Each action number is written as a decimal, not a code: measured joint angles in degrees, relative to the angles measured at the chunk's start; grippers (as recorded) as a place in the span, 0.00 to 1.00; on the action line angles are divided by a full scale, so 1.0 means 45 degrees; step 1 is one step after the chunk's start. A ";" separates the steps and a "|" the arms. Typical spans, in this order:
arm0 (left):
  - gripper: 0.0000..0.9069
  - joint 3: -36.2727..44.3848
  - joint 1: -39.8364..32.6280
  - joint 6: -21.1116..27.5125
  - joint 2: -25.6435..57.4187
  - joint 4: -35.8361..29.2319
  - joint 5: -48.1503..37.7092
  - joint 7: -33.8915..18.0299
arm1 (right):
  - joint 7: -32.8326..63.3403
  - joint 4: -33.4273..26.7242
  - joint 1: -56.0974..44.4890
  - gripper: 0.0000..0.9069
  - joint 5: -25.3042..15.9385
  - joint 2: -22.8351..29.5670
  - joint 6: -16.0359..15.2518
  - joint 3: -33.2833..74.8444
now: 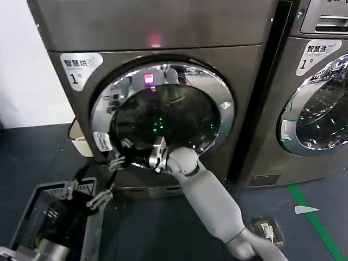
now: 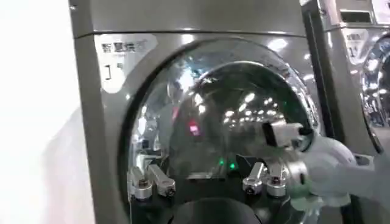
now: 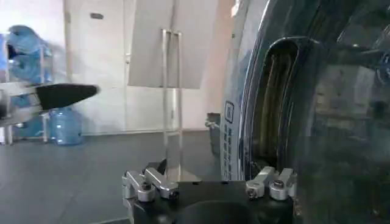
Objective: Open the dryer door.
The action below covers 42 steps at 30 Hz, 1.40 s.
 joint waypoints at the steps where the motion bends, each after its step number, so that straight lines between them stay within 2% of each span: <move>1: 1.00 -0.0183 -0.0074 0.0204 0.0072 0.0023 -0.0178 -0.0085 | -0.0173 0.0080 -0.0056 1.00 0.0004 -0.0045 -0.0003 0.0003; 11: 1.00 -0.1437 -0.0734 0.1237 0.0700 0.0601 -0.1006 -0.0689 | -0.1844 0.0950 -0.0506 1.00 0.0005 -0.0519 -0.0100 0.0278; 16: 1.00 -0.2055 -0.1135 0.1718 0.1209 0.0861 -0.1734 -0.0594 | -0.2450 0.1432 -0.0756 1.00 0.0179 -0.0836 -0.0316 0.0296; 18: 1.00 -0.2292 -0.1266 0.1797 0.1414 0.0988 -0.1828 -0.0614 | -0.2859 0.1595 -0.0875 1.00 0.0566 -0.0942 -0.0578 0.0358; 28: 1.00 -0.3190 -0.1700 0.2303 0.2603 0.1362 -0.2897 -0.0884 | -0.4112 0.2397 -0.1461 1.00 0.0611 -0.1251 -0.0663 0.0611; 37: 1.00 -0.3296 -0.2394 0.2772 0.3897 0.2053 -0.4146 -0.1279 | -0.5607 0.3126 -0.1950 1.00 0.0941 -0.2004 -0.0579 0.0920; 42: 1.00 -0.3049 -0.2780 0.2763 0.4332 0.2332 -0.5137 -0.0775 | -0.6074 0.3487 -0.2198 1.00 0.1213 -0.2428 -0.0541 0.1017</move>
